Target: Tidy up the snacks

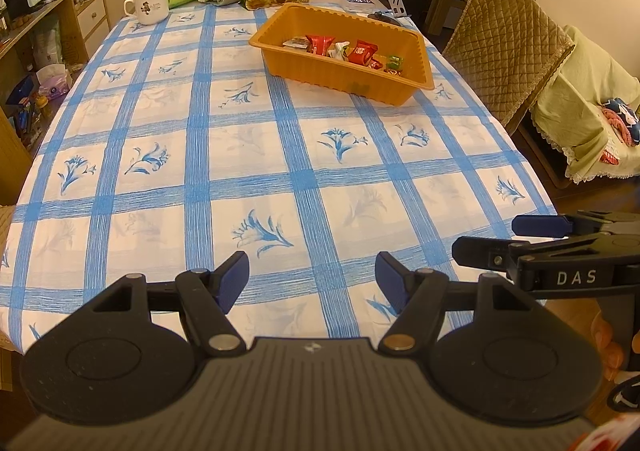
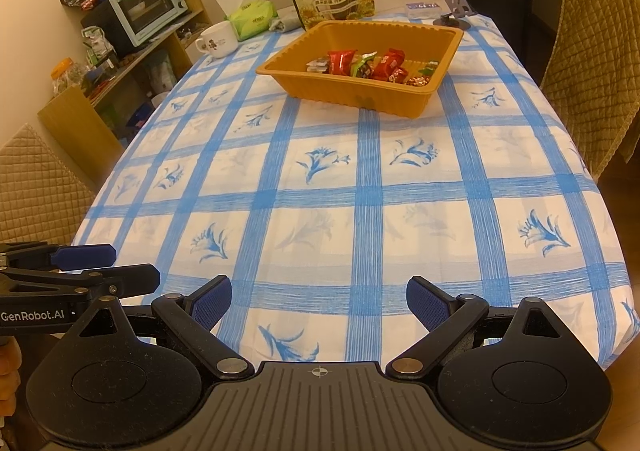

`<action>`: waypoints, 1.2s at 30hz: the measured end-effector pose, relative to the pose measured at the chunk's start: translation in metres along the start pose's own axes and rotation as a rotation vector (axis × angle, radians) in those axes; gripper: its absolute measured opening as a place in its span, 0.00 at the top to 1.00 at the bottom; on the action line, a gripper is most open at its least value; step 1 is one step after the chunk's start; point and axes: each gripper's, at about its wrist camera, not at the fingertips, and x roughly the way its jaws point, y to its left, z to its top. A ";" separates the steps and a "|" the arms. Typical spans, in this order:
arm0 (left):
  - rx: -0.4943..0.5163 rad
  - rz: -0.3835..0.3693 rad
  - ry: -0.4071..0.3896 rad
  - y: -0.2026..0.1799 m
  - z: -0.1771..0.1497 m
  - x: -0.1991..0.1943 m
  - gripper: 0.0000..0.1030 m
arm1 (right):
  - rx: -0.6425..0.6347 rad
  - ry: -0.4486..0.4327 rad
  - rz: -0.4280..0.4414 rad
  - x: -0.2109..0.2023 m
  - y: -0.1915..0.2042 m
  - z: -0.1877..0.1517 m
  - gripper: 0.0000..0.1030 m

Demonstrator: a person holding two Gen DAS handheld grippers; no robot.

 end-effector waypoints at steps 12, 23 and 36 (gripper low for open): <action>0.000 0.000 0.001 0.001 0.003 0.003 0.34 | 0.001 0.002 0.001 0.001 0.000 0.001 0.09; -0.001 0.000 0.002 0.001 0.004 0.005 0.34 | 0.002 0.004 0.001 0.004 0.001 0.003 0.09; -0.002 0.000 0.002 0.002 0.005 0.006 0.34 | 0.004 0.005 0.002 0.006 0.000 0.003 0.09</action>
